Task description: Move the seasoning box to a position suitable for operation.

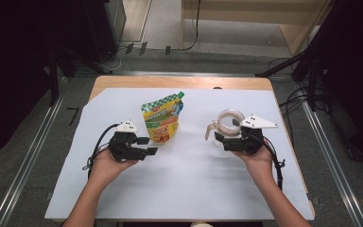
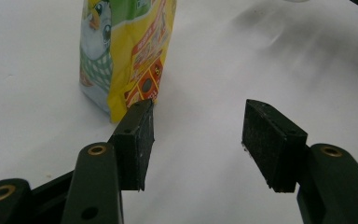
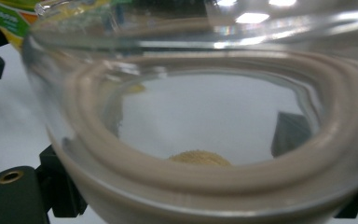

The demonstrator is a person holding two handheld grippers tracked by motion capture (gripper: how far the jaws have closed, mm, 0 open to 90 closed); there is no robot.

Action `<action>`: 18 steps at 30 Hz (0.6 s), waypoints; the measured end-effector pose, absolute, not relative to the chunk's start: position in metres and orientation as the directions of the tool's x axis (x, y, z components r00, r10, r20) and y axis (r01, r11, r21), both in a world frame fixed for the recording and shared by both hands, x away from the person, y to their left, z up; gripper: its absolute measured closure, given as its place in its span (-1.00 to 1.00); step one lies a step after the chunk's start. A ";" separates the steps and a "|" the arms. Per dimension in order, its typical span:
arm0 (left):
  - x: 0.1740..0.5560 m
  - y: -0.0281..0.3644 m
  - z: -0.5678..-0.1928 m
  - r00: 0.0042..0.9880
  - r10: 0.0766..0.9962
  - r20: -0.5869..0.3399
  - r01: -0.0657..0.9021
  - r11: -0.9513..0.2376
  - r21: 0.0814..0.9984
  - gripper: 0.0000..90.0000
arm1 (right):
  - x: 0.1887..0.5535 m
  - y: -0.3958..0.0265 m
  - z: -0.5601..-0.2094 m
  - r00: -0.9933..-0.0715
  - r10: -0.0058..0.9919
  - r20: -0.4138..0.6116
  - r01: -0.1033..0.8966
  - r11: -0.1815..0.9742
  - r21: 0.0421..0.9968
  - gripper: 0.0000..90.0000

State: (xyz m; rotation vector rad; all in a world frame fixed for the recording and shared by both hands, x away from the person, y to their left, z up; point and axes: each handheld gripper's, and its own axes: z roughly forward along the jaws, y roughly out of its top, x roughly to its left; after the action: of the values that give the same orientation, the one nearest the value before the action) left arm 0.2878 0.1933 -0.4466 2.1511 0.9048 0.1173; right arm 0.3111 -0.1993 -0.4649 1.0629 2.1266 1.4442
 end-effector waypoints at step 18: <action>0.285 0.186 -0.445 0.768 0.606 -0.207 0.550 -0.458 0.699 -0.02 | 0.287 -0.174 -0.486 -0.742 0.658 0.125 0.382 0.261 0.887 -0.74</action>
State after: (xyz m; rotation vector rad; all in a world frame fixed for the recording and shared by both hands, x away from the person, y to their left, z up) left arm 0.2855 0.1857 -0.4447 2.1622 0.8589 0.0909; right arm 0.2866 -0.1744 -0.4860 0.9621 2.2657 1.4735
